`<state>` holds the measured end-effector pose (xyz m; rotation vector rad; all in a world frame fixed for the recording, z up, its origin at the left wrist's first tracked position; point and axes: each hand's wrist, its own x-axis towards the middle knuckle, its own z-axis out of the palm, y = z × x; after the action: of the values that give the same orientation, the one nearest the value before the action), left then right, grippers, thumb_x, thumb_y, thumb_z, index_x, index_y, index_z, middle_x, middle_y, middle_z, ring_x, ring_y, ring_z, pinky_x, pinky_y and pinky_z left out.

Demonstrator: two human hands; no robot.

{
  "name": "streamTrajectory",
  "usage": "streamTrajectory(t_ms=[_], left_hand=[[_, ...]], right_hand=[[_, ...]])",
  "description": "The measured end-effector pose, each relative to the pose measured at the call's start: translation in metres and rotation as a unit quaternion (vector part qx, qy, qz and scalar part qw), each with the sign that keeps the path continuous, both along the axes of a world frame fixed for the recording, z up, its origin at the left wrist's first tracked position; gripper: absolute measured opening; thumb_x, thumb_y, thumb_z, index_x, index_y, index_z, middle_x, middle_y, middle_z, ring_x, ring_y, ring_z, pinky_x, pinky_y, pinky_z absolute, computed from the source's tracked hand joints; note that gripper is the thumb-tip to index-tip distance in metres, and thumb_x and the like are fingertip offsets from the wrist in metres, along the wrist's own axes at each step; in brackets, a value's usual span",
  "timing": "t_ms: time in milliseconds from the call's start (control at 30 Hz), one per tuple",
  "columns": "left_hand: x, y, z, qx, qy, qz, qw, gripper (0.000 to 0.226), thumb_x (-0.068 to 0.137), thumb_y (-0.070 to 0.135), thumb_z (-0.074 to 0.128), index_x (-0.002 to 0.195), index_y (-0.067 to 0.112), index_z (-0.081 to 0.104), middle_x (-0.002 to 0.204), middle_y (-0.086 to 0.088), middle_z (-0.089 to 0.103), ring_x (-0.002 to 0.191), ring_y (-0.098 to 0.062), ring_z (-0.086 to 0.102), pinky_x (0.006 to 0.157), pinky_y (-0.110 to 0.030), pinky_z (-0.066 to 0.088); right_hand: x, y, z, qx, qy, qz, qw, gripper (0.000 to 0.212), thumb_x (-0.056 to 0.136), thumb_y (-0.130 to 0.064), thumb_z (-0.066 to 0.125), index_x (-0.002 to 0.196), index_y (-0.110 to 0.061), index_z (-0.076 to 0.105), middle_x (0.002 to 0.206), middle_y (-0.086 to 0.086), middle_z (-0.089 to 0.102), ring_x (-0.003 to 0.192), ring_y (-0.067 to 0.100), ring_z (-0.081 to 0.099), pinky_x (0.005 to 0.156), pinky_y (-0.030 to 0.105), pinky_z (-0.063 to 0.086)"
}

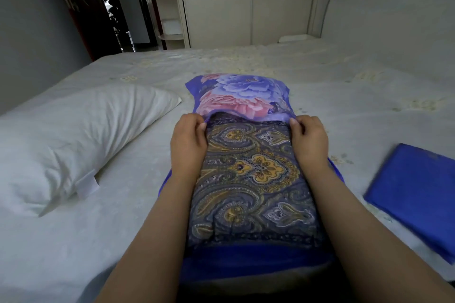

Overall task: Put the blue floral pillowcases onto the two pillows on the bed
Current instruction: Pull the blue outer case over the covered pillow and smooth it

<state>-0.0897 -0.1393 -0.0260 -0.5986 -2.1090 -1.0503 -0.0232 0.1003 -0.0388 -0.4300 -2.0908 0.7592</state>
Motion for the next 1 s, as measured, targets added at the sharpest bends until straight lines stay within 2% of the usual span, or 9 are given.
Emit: streamTrajectory(t_ms=[100,233,400,467,567,700,833,933,1000], left_hand=[[0.016,0.004,-0.015,0.029,0.044,-0.058,0.997,0.017,0.097,0.022,0.035,0.084,0.015,0.045,0.082,-0.004,0.046,0.078,-0.014,0.039,0.070,-0.021,0.027],[0.043,0.013,-0.024,0.064,-0.022,-0.078,0.995,0.021,0.097,0.030,0.027,0.084,0.020,0.038,0.078,0.003,0.041,0.072,-0.016,0.040,0.066,-0.030,0.033],[0.049,0.001,-0.038,-0.038,0.003,-0.012,0.999,0.049,0.093,0.056,0.036,0.063,0.018,0.030,0.057,0.003,0.031,0.053,-0.019,0.034,0.051,-0.031,0.025],[0.042,-0.009,-0.046,-0.081,-0.001,0.027,0.996,0.058,0.091,0.066,0.031,0.057,0.019,0.029,0.054,0.004,0.030,0.050,-0.019,0.035,0.049,-0.030,0.025],[0.040,-0.014,-0.044,-0.051,-0.070,0.066,0.994,0.062,0.084,0.073,0.034,0.053,0.019,0.029,0.048,0.003,0.033,0.048,-0.021,0.040,0.045,-0.033,0.030],[0.058,-0.001,-0.020,0.083,-0.101,0.016,0.991,0.048,0.081,0.060,0.044,0.053,0.023,0.028,0.046,0.004,0.031,0.048,-0.013,0.035,0.049,-0.033,0.030],[0.080,0.014,-0.018,0.003,0.023,-0.056,0.998,0.044,0.083,0.051,0.052,0.053,0.026,0.031,0.047,0.010,0.031,0.049,-0.008,0.034,0.048,-0.023,0.023],[0.076,0.006,-0.026,-0.043,-0.025,-0.047,0.998,0.053,0.076,0.063,0.051,0.052,0.017,0.042,0.047,0.006,0.044,0.051,-0.012,0.044,0.046,-0.027,0.032],[0.071,-0.007,-0.032,-0.063,-0.077,-0.048,0.994,0.053,0.070,0.069,0.052,0.059,0.018,0.046,0.053,0.004,0.049,0.059,-0.013,0.048,0.052,-0.031,0.038]], right_hand=[[0.006,-0.008,-0.017,-0.029,0.010,0.028,0.999,0.033,0.095,-0.029,0.044,0.096,-0.002,0.063,0.096,0.017,0.059,0.093,0.033,0.052,0.069,0.026,0.027],[0.013,-0.012,-0.025,0.019,-0.014,0.072,0.997,0.026,0.095,-0.026,0.053,0.110,-0.009,0.064,0.108,0.014,0.056,0.104,0.031,0.049,0.081,0.033,0.038],[0.035,-0.035,-0.020,-0.020,0.091,0.145,0.985,0.033,0.098,-0.025,0.037,0.089,-0.001,0.057,0.080,0.008,0.054,0.074,0.024,0.051,0.061,0.025,0.028],[0.051,-0.043,-0.028,0.035,0.108,0.141,0.983,0.039,0.099,-0.031,0.035,0.077,-0.004,0.052,0.070,0.005,0.047,0.064,0.018,0.044,0.057,0.025,0.020],[0.062,-0.039,-0.041,0.139,0.029,0.159,0.977,0.040,0.093,-0.048,0.043,0.070,-0.016,0.041,0.065,-0.002,0.037,0.059,0.015,0.036,0.055,0.027,0.019],[0.055,-0.017,-0.041,0.185,-0.065,0.077,0.978,0.030,0.084,-0.035,0.054,0.067,-0.012,0.043,0.062,0.005,0.045,0.057,0.026,0.046,0.051,0.028,0.024],[0.041,-0.001,-0.053,0.041,-0.082,-0.024,0.996,0.015,0.085,-0.006,0.050,0.073,-0.009,0.042,0.064,0.011,0.047,0.057,0.030,0.046,0.050,0.033,0.022],[0.036,0.009,-0.056,-0.099,-0.089,-0.086,0.987,0.010,0.086,-0.013,0.051,0.082,-0.013,0.042,0.076,0.009,0.052,0.068,0.030,0.048,0.055,0.036,0.030],[0.036,0.023,-0.053,-0.149,-0.135,-0.139,0.970,0.013,0.088,-0.015,0.049,0.099,-0.010,0.051,0.104,0.019,0.056,0.096,0.039,0.052,0.076,0.043,0.040]])
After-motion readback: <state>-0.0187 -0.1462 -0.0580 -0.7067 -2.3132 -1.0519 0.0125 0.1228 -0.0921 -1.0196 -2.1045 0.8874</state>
